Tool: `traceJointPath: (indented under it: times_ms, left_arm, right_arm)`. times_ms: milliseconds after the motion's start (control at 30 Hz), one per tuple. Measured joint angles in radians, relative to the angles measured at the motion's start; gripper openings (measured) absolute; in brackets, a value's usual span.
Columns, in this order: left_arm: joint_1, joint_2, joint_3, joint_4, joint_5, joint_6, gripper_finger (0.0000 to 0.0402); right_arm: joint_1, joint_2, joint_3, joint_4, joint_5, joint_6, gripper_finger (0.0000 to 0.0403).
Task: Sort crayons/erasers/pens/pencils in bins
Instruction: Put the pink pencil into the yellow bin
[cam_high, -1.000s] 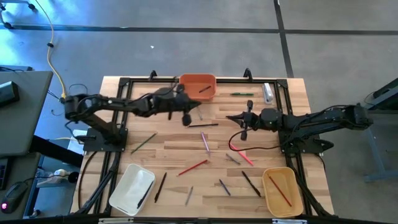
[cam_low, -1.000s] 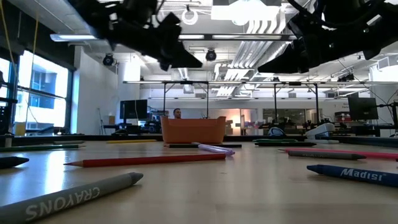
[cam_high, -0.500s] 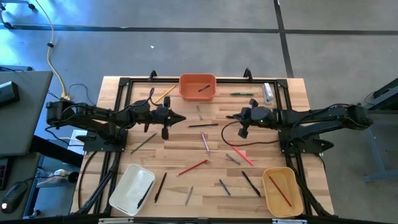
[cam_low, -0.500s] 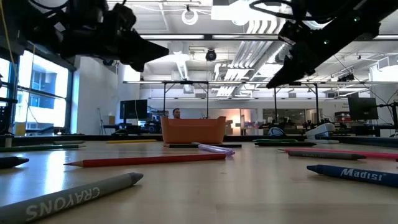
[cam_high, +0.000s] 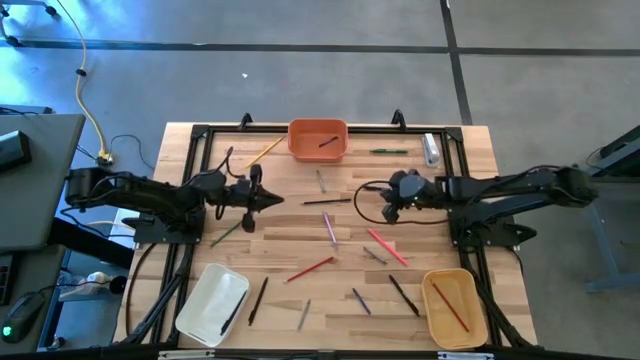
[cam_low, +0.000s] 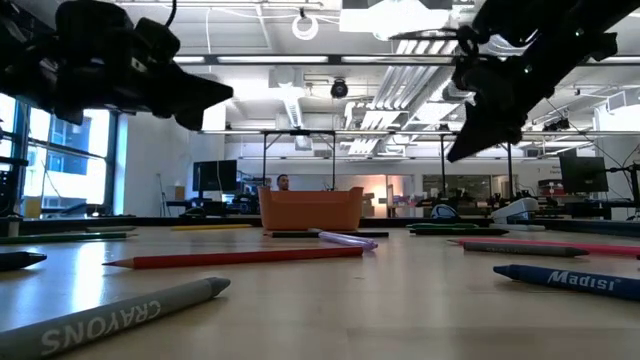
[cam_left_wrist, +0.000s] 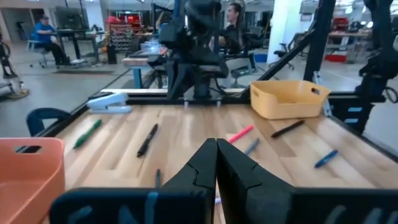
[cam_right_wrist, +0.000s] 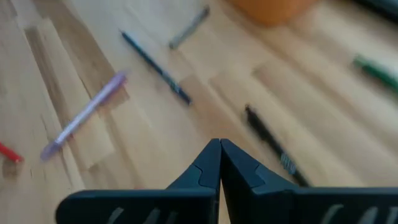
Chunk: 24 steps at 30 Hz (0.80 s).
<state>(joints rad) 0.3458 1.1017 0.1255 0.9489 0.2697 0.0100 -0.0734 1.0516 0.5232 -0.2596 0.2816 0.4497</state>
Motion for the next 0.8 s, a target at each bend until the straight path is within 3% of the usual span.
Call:
traceJointPath:
  times_ms: [200,467,600,800]
  left_arm:
    - [0.000,-0.003,-0.020,-0.001,-0.019,-0.003,0.0000]
    - [0.000,-0.003,-0.020,0.043,-0.018,-0.026,0.0000]
    - [0.001,-0.003,-0.020,0.044,-0.020,-0.006,0.0000]
    - [0.001,-0.003,-0.020,0.044,-0.022,0.009,0.0001]
  right_arm:
    - [0.023,0.118,0.015,-0.056,-0.102,0.100,0.0000]
    - [0.114,0.334,0.237,-0.361,-0.186,0.146,0.0000]
    - [0.165,0.400,0.289,-0.395,-0.291,0.217,0.0000]
    - [0.213,0.445,0.300,-0.406,-0.300,0.339,0.0019]
